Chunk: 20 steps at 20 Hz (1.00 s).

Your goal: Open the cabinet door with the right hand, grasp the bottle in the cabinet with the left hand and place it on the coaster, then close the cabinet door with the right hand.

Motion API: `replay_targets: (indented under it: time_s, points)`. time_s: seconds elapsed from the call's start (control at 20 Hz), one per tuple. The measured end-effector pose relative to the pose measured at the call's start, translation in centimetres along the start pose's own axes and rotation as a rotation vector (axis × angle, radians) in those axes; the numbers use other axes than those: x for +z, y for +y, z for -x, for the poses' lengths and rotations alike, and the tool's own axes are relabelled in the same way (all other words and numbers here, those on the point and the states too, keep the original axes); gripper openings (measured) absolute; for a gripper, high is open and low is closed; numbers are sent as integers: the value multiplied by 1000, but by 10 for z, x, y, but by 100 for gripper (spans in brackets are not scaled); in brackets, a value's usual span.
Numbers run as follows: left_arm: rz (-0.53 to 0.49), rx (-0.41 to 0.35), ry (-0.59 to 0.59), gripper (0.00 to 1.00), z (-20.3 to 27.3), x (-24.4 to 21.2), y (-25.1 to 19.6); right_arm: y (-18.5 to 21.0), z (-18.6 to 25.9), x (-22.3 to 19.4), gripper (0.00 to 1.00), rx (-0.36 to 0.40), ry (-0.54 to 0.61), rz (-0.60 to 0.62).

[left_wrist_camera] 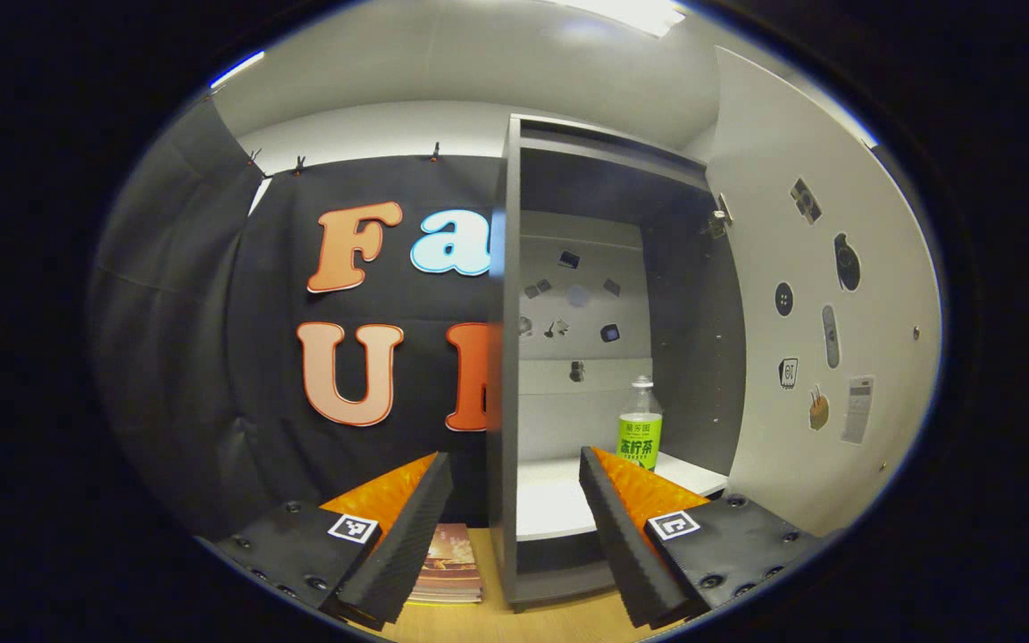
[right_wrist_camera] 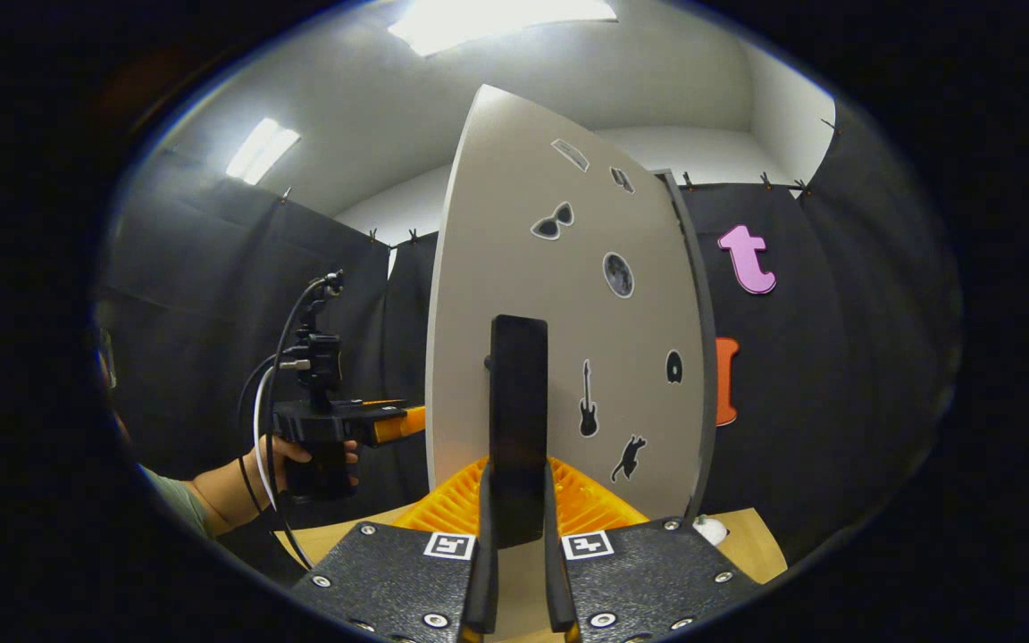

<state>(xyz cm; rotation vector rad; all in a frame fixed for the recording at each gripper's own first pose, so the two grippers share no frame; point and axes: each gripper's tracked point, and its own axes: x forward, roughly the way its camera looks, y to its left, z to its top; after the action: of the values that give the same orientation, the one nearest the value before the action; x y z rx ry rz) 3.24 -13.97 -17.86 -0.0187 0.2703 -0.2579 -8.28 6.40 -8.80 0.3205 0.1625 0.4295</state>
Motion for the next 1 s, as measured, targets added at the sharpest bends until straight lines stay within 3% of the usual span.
replay_targets:
  time_s: [0.55,1.0]
  points:
    - [27,-134,97,93,-86,-59,-101,-80,64,10,20,-124,-34,16]
    - [38,-169,164,95,-160,-103,-146,-89,63,11,20,-131,-48,-15]
